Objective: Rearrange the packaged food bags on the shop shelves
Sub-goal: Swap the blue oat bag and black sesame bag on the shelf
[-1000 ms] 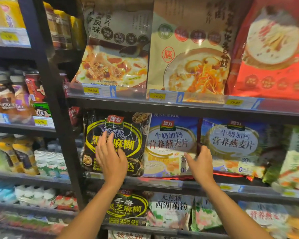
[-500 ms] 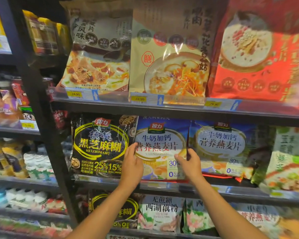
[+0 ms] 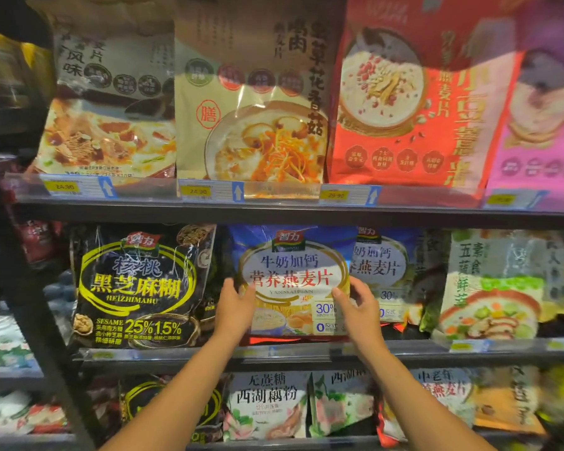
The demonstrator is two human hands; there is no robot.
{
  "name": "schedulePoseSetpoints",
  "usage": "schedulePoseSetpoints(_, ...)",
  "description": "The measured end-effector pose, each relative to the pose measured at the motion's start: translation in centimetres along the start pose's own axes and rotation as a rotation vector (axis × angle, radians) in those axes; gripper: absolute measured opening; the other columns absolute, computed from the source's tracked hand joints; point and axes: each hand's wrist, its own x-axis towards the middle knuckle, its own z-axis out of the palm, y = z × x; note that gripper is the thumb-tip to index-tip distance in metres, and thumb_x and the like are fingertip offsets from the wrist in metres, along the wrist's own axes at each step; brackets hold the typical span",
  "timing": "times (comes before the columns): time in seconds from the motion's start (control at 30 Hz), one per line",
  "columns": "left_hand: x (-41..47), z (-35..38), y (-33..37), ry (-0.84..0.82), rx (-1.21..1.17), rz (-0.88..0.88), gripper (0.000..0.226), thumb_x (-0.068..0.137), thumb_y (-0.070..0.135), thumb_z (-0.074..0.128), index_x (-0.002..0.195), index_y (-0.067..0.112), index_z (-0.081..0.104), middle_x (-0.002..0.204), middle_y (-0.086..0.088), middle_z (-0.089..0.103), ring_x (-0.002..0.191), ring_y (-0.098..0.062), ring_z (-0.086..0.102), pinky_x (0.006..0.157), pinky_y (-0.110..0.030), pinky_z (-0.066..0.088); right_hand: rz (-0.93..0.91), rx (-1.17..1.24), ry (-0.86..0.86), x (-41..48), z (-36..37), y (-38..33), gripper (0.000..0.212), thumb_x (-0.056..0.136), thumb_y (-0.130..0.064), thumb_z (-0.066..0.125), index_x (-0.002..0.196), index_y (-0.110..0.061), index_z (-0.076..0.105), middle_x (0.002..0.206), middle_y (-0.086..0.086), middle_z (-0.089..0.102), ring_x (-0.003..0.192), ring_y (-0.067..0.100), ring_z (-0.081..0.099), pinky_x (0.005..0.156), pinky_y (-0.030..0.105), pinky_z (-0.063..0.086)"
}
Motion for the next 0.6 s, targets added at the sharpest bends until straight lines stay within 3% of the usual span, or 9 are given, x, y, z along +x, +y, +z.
schedulePoseSetpoints(0.07,-0.1,1.3,0.6,0.012,0.002,0.042,0.029,0.104,0.027,0.055,0.123,0.006,0.052,0.112,-0.010,0.063,0.115,-0.036,0.060,0.088,-0.042,0.049,-0.018,0.000,0.024,0.6,-1.9,0.2,0.023,0.097,-0.015,0.069,0.120,-0.015,0.069,0.118,0.007,0.066,0.109,0.021,0.065,0.092,0.031,0.054)
schedulePoseSetpoints(0.13,-0.5,2.6,1.3,-0.009,0.011,0.060,0.016,0.105,0.021,0.051,0.113,0.007,0.053,0.095,-0.004,0.059,0.099,-0.031,0.060,0.081,-0.040,0.047,-0.021,-0.011,0.050,1.1,-4.0,0.4,0.024,0.097,-0.016,0.069,0.121,-0.013,0.069,0.118,0.009,0.067,0.108,0.020,0.065,0.088,0.024,0.053)
schedulePoseSetpoints(0.27,-1.2,5.7,2.2,-0.066,0.021,0.104,0.030,0.104,0.016,0.048,0.132,0.008,0.054,0.126,-0.011,0.062,0.117,-0.031,0.059,0.098,-0.046,0.050,-0.050,-0.077,0.099,2.3,-7.8,1.0,0.025,0.097,-0.019,0.069,0.121,-0.012,0.070,0.116,0.009,0.070,0.107,0.022,0.066,0.084,0.028,0.050)
schedulePoseSetpoints(0.37,-1.7,7.7,2.6,-0.103,-0.005,0.124,0.020,0.103,0.012,0.047,0.121,0.014,0.056,0.119,-0.008,0.064,0.102,-0.023,0.061,0.083,-0.038,0.049,-0.039,-0.099,0.164,2.9,-10.1,1.5,0.030,0.097,-0.018,0.070,0.126,-0.012,0.069,0.119,0.006,0.070,0.110,0.020,0.066,0.085,0.023,0.051)
schedulePoseSetpoints(0.47,-2.0,9.2,2.7,-0.138,-0.007,0.159,0.023,0.102,0.010,0.047,0.121,0.019,0.056,0.116,-0.008,0.065,0.095,-0.018,0.063,0.074,-0.033,0.049,-0.029,-0.112,0.166,3.4,-12.0,2.2,0.026,0.097,-0.028,0.070,0.122,-0.022,0.072,0.117,0.001,0.073,0.110,0.020,0.068,0.090,0.037,0.056)
schedulePoseSetpoints(0.53,-2.3,10.2,2.7,-0.180,0.000,0.172,0.032,0.101,0.010,0.046,0.131,0.018,0.054,0.125,-0.006,0.063,0.110,-0.023,0.064,0.087,-0.036,0.053,-0.015,-0.134,0.157,3.5,-13.1,2.6,0.017,0.098,-0.024,0.069,0.113,-0.024,0.074,0.107,-0.003,0.076,0.103,0.019,0.071,0.086,0.040,0.057)
schedulePoseSetpoints(0.6,-2.9,11.0,2.7,-0.215,0.033,0.188,0.042,0.103,0.010,0.045,0.145,0.014,0.046,0.140,0.001,0.053,0.126,-0.020,0.054,0.103,-0.036,0.046,0.013,-0.191,0.182,3.7,-14.1,2.9,0.013,0.097,-0.020,0.069,0.109,-0.023,0.074,0.101,-0.004,0.077,0.098,0.019,0.071,0.083,0.040,0.057)
